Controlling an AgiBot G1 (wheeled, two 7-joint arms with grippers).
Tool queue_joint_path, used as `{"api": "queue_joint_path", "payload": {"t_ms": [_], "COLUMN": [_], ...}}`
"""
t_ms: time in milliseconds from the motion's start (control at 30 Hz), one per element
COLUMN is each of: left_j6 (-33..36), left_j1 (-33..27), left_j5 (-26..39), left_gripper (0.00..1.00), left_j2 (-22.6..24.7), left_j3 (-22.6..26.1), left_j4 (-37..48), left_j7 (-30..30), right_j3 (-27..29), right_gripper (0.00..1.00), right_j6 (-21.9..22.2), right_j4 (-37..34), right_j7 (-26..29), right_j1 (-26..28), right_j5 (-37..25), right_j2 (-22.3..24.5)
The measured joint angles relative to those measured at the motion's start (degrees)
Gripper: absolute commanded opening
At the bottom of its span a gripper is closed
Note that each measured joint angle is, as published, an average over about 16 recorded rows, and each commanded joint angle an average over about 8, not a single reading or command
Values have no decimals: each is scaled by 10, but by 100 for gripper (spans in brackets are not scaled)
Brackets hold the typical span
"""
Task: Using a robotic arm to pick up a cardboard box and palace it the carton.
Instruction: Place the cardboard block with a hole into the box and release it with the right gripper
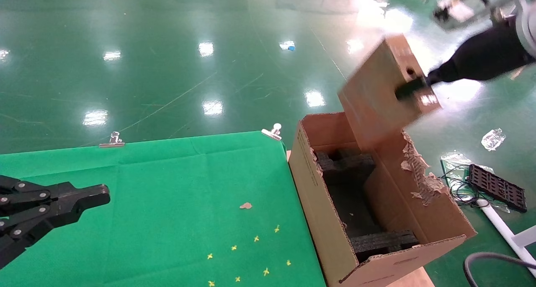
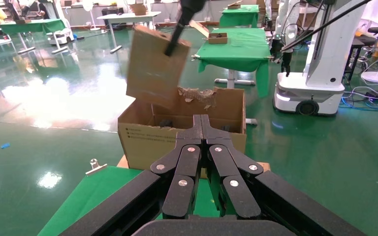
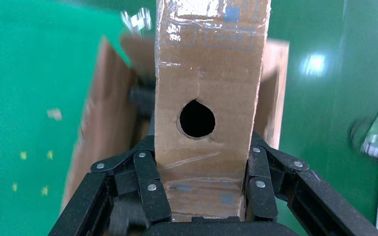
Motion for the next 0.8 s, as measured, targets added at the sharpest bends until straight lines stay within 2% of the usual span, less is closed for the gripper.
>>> {"api": "queue_joint_path", "payload": {"t_ms": [67, 100, 367, 800], "left_j6": [0, 0, 0, 0], "left_j1": [0, 0, 0, 0], "left_j5": [0, 0, 0, -1], "left_gripper": [99, 100, 100, 100], "left_j2": [0, 0, 0, 0], "left_j3": [0, 0, 0, 1], "left_j4": [0, 0, 0, 0], "left_j7": [0, 0, 0, 0], "right_j3": [-7, -10, -33, -50], "right_gripper": [0, 0, 0, 0], "right_j6": [-9, -12, -20, 37], "right_j4": [-9, -14, -53, -125], "right_j7": [3, 5, 16, 13], "right_j1": [-8, -13, -60, -142], "right_j5": [-5, -7, -23, -38], "right_j2": [3, 4, -1, -31]}}
